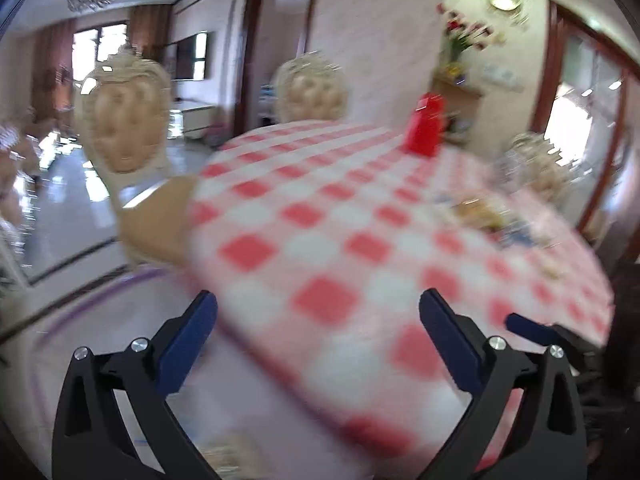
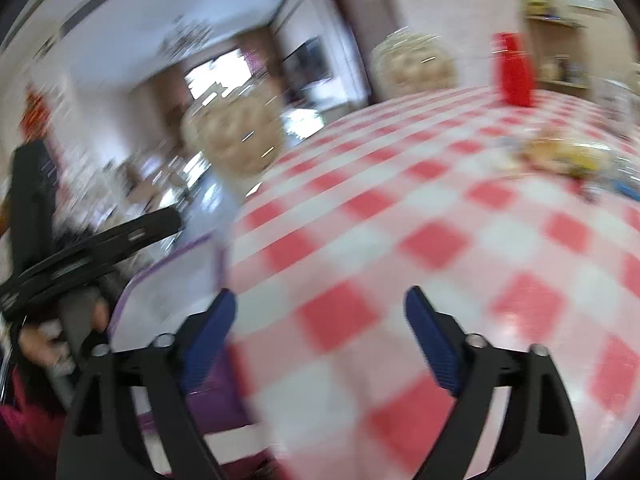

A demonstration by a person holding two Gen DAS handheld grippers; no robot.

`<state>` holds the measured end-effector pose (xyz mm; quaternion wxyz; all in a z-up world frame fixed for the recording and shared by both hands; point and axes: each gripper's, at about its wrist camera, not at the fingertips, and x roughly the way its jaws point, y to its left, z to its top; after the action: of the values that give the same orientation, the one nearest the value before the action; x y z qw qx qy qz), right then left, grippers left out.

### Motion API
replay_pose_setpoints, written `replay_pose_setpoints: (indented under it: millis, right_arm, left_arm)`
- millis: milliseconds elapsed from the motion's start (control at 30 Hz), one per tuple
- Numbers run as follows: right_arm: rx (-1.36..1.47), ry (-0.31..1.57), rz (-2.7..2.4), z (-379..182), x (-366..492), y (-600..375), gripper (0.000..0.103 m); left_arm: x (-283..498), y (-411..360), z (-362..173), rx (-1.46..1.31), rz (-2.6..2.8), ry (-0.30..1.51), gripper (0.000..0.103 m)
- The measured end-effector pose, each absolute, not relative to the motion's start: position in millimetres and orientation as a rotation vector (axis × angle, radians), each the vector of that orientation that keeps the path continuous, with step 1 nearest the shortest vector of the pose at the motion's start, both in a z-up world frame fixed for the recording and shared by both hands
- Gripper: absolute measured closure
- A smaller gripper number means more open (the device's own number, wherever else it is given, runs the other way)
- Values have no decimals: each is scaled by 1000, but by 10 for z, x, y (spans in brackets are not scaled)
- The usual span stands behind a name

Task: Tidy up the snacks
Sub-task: 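Carry both snacks to the purple-rimmed container and open both tools to drop them, then grasp the small blue-and-white wrapped candy with the left tool while the right tool grasps the beige pastry packet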

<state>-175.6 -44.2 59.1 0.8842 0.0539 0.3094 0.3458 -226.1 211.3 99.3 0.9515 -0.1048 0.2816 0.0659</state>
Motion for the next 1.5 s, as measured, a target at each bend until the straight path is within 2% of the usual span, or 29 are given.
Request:
replay_pose_setpoints:
  millis: [233,467,600,933,1133,1367,1433,1500]
  right_arm:
    - [212,688,339,476,-1273,-1681,16]
    - [360,722,132,364,-650,-3028,16]
    - [419,729,54,283,-263,-3487,16]
    - [276,816,-71,144,910,-3689,16]
    - [141,862,-55,70,1544,-3564,16]
    - [36,916,22,-1,1768,-3421,18]
    - [57,922,40,-14,1788,-3448,23]
    - [65,920,38,-12,1789,-3473,36]
  left_arm:
    - [-1480,1164,887,-217,-21,664,2]
    - [-569,356,615,-183,-78,765,2]
    - [-69,-52,486,-189,-115,798,2]
    - [897,-685,314,-240,-196,772,2]
    - [962,-602,256,-237,-237,771,2]
    - [990,-573,149,-229,-269,873,2]
    - [968,-630,137,-190,-279,883,2]
    - [963,-676,131,-162,-288,885,2]
